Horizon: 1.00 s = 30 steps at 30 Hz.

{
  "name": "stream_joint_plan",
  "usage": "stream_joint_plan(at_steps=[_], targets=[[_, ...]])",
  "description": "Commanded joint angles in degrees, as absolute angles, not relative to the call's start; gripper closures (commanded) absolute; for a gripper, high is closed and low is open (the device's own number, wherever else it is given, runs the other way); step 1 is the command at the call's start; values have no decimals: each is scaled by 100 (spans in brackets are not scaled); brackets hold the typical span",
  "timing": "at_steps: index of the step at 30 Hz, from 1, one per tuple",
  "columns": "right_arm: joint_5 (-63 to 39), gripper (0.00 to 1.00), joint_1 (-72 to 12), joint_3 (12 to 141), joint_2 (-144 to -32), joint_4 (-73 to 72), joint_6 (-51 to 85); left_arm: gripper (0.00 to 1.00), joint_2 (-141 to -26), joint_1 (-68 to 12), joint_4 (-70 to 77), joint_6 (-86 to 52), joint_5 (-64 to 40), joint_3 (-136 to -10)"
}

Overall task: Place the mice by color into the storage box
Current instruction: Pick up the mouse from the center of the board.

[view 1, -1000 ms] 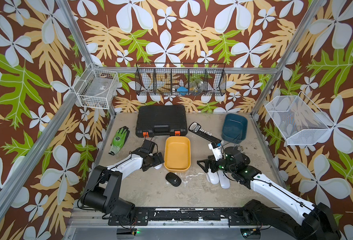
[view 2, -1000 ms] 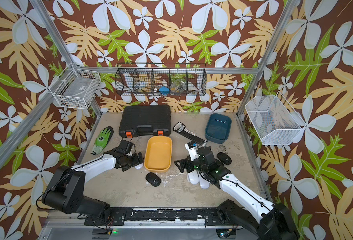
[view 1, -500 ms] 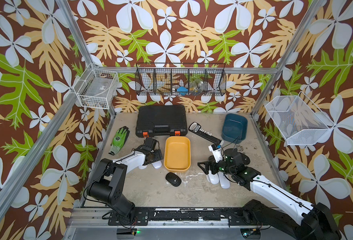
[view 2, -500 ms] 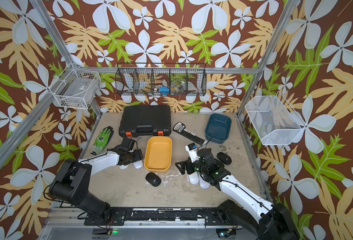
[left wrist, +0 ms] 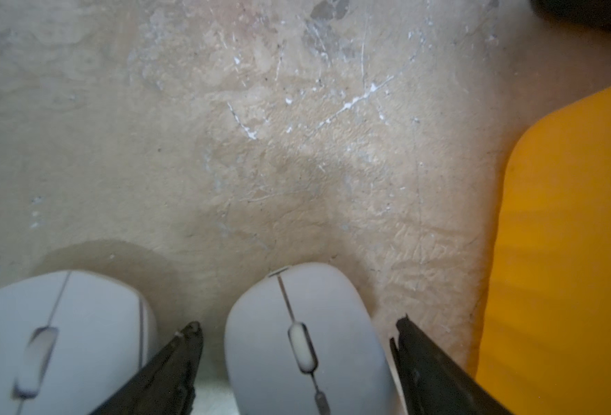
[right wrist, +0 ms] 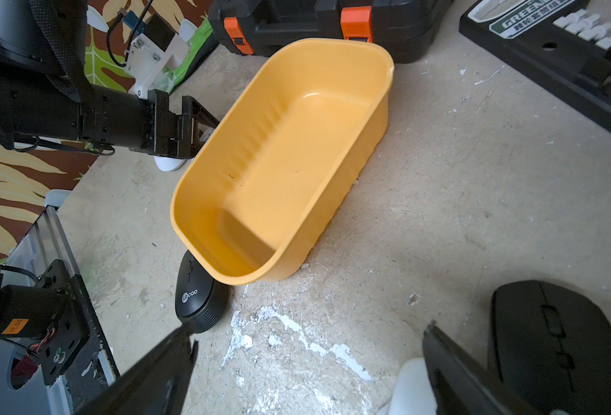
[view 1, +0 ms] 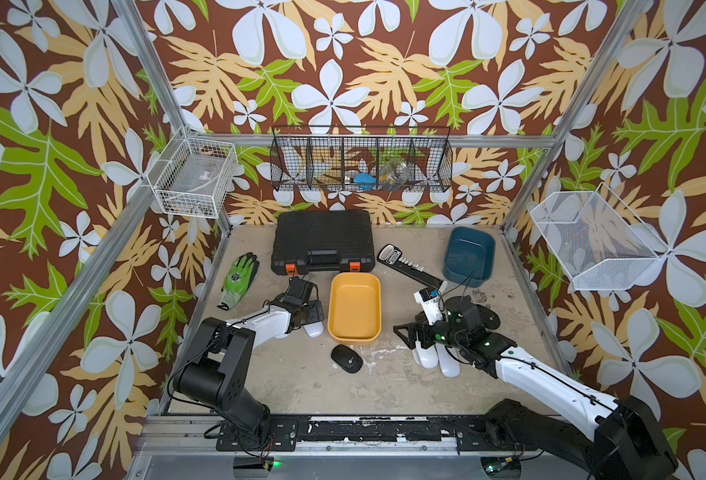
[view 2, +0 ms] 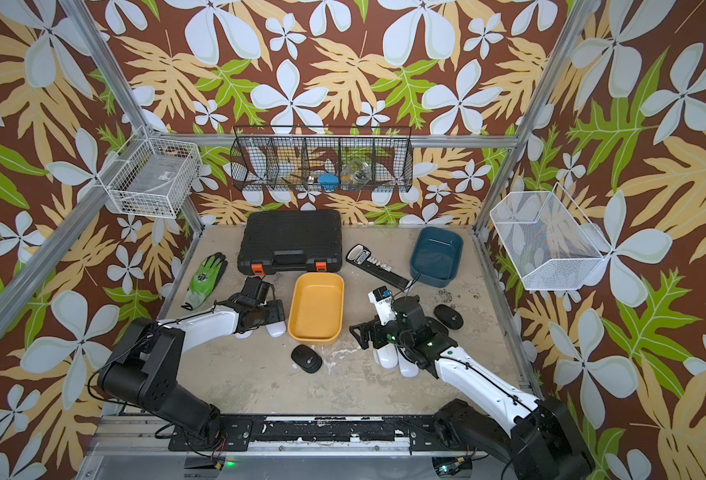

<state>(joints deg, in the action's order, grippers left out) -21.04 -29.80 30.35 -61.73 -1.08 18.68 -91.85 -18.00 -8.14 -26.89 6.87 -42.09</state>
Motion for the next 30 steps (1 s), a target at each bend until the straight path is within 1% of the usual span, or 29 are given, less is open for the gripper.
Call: stream_joint_plan(at_steps=[1,9,12,14,18,21,24,30], targets=[[-2138,0,-2985,3016,-6171,-289,1775,10,-9315,-1894,-2590,-2826,424,-4066],[-2171,1,-2984,2979,-6152,-369,1802,10,-9511,-2210,-2861,-2820,635,-4198],[-2181,1,-2984,2945,-6131,-434,1831,12,-9504,-2236,-2835,-2836,659,-4122],[-2207,1,-2986,2929,-6142,-474,1862,17,-9540,-2267,-2830,-2850,654,-4147],[-2229,2,-2982,2970,-6179,-431,1833,33,-9545,-2286,-2795,-2865,573,-4153],[-2189,2,-2982,2987,-6153,-392,1812,42,-9437,-2285,-2760,-2861,481,-4122],[-2160,2,-2984,2992,-6111,-369,1812,46,-9241,-2285,-2783,-2874,414,-4138],[-1970,3,-2985,3042,-6044,-261,1851,47,-8451,-2285,-3233,-2876,403,-4571]])
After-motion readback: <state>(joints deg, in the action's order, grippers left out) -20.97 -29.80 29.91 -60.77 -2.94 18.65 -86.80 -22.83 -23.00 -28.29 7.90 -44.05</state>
